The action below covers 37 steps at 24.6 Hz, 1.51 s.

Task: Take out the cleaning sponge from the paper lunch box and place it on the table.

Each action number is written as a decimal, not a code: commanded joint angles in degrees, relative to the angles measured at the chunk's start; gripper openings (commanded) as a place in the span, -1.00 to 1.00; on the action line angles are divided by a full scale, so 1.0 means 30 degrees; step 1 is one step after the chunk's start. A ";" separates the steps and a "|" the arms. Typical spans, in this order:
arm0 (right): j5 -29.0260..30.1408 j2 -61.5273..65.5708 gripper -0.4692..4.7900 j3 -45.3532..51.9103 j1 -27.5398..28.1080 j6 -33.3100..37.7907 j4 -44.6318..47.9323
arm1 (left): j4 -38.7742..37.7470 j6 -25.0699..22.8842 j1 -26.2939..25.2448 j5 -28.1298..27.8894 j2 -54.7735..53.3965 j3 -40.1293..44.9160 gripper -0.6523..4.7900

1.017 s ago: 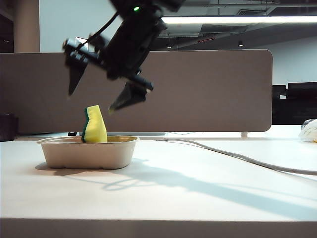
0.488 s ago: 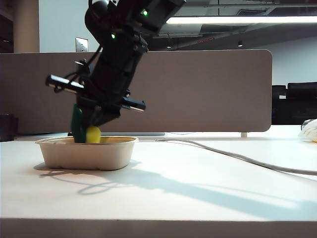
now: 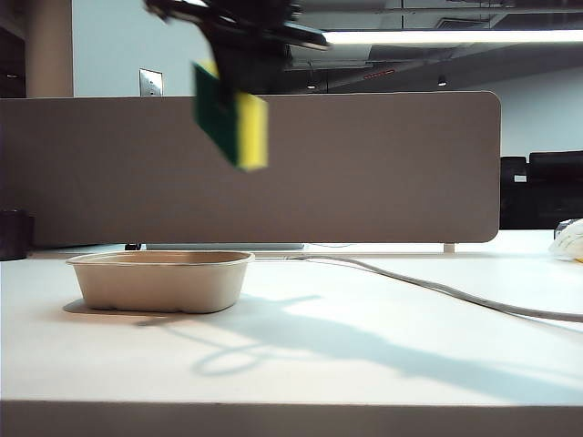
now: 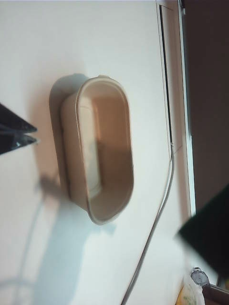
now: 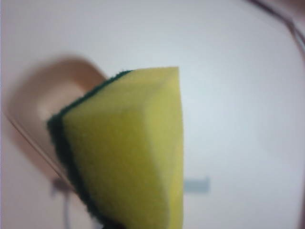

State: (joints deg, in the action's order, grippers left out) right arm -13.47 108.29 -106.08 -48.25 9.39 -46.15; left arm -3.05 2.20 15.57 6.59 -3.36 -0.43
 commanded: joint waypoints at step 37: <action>-0.4182 -1.8382 -0.85 0.7628 -0.4255 0.1362 -0.0430 | -0.0029 -0.0015 -0.3169 0.0393 0.1071 0.0000 -0.78</action>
State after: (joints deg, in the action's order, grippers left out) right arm -25.56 54.65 -85.58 -59.81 13.26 -49.50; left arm -3.70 2.22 6.17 7.46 -0.12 -0.40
